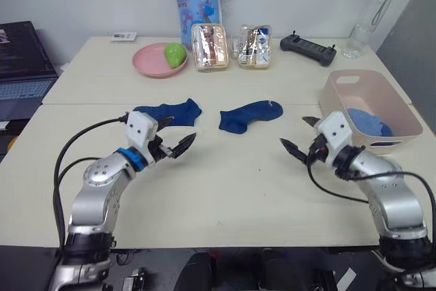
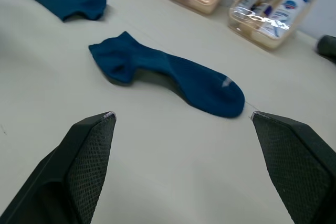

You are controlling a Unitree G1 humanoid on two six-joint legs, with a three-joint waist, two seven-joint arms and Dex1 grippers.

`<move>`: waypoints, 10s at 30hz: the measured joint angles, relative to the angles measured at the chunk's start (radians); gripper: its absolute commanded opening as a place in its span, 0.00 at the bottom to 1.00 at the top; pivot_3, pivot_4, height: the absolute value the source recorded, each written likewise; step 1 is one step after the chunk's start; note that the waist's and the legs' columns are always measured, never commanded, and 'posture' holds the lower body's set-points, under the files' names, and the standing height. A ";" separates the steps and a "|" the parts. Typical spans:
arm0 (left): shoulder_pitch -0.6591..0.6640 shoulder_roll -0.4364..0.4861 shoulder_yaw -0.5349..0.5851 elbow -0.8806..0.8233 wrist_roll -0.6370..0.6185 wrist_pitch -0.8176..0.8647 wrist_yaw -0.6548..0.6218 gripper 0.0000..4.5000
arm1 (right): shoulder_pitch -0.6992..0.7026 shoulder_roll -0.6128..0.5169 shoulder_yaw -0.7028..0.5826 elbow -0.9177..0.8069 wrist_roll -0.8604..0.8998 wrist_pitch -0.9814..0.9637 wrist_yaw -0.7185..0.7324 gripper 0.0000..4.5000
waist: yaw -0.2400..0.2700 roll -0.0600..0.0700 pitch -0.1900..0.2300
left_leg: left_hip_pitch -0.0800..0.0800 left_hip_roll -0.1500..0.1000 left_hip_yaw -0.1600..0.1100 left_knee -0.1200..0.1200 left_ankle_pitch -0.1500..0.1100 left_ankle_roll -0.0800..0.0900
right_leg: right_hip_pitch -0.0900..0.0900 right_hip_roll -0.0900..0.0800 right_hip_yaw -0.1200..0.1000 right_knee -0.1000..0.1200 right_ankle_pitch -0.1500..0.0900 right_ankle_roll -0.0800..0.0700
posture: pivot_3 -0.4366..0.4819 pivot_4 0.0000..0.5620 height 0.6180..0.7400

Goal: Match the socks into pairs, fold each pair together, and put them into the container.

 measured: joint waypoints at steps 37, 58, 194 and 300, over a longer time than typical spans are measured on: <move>0.131 -0.061 -0.068 -0.095 0.026 -0.028 0.105 1.00 | 0.076 0.040 0.083 -0.099 0.011 0.018 -0.118 0.99 | -0.002 -0.001 -0.003 | 0.016 0.000 -0.001 -0.004 0.004 0.002 | 0.016 0.002 -0.002 -0.002 0.000 -0.003 | 0.48 0.27 1.00; -0.514 -0.191 -0.262 0.676 0.166 0.019 0.104 0.96 | -0.114 0.078 0.124 0.083 0.001 0.040 -0.136 1.00 | -0.004 -0.002 -0.002 | 0.012 -0.001 -0.003 -0.003 0.004 0.001 | 0.013 0.002 -0.003 -0.002 0.001 -0.002 | 0.48 0.27 1.00; -0.268 -0.001 -0.306 0.381 0.063 0.084 -0.361 0.01 | -0.050 -0.257 0.210 0.077 0.224 0.220 0.284 0.00 | -0.008 -0.004 0.001 | 0.002 -0.001 -0.002 -0.002 0.005 0.000 | 0.002 0.001 -0.002 0.000 0.002 -0.002 | 0.48 0.27 1.00; -0.434 0.216 -0.478 0.399 0.053 0.085 -0.557 0.09 | -0.265 -0.282 0.233 0.277 0.301 0.065 0.382 0.14 | -0.003 -0.005 0.005 | 0.006 -0.001 -0.006 -0.002 0.005 0.000 | 0.008 0.002 -0.006 -0.002 0.001 -0.003 | 0.48 0.27 1.00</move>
